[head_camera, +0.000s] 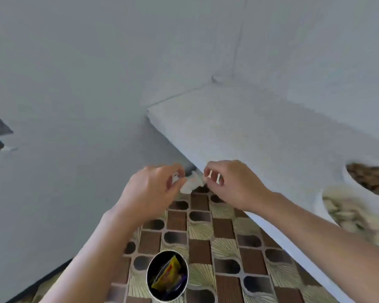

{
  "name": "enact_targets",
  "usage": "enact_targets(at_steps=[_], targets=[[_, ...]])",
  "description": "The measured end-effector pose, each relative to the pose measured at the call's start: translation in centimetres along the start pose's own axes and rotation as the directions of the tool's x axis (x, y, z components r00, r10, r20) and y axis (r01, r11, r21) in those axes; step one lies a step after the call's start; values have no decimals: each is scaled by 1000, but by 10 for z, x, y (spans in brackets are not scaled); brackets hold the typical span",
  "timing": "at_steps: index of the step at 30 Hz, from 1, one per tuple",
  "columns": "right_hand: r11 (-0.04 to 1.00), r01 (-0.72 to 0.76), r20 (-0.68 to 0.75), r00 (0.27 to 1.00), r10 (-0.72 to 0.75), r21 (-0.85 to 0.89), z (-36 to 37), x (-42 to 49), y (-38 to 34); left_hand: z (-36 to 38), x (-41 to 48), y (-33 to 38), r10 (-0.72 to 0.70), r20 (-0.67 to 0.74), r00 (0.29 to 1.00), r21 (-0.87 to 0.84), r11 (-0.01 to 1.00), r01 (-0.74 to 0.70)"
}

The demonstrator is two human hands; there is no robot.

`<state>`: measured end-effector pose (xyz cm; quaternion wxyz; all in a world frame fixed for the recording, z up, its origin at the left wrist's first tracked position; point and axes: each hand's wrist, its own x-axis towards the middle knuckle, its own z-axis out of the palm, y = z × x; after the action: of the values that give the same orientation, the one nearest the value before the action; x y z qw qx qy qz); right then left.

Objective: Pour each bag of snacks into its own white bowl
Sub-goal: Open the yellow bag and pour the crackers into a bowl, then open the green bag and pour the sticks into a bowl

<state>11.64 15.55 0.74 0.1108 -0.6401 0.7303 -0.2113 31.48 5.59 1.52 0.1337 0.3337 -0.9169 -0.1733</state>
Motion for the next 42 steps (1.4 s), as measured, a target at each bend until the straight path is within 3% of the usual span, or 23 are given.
enact_targets(at_steps=[3,6,13,19,24,30,34,42], targets=[[995,-97,-171,981,94,-11,-65,-28,22,-19,36,57,143,-30,989,-15,989,-144],[978,-205,-347,916,200,22,-115,-63,51,-17,67,116,284,-56,957,-38,957,-287],[913,-408,-567,755,328,-15,-189,-165,146,34,125,258,508,-84,857,-84,854,-514],[842,-539,-612,676,411,-30,-244,-239,228,96,172,371,622,-22,783,-147,773,-618],[809,-587,-632,635,444,-22,-282,-272,298,144,211,444,693,-55,719,-211,696,-686],[729,-683,-651,578,492,-55,-300,-273,371,200,257,499,684,-18,729,-187,714,-675],[670,-740,-616,552,562,-52,-304,-261,405,235,285,525,629,35,776,-159,770,-617],[566,-813,-559,534,634,-135,-293,-237,444,280,331,537,594,168,786,-96,804,-587]])
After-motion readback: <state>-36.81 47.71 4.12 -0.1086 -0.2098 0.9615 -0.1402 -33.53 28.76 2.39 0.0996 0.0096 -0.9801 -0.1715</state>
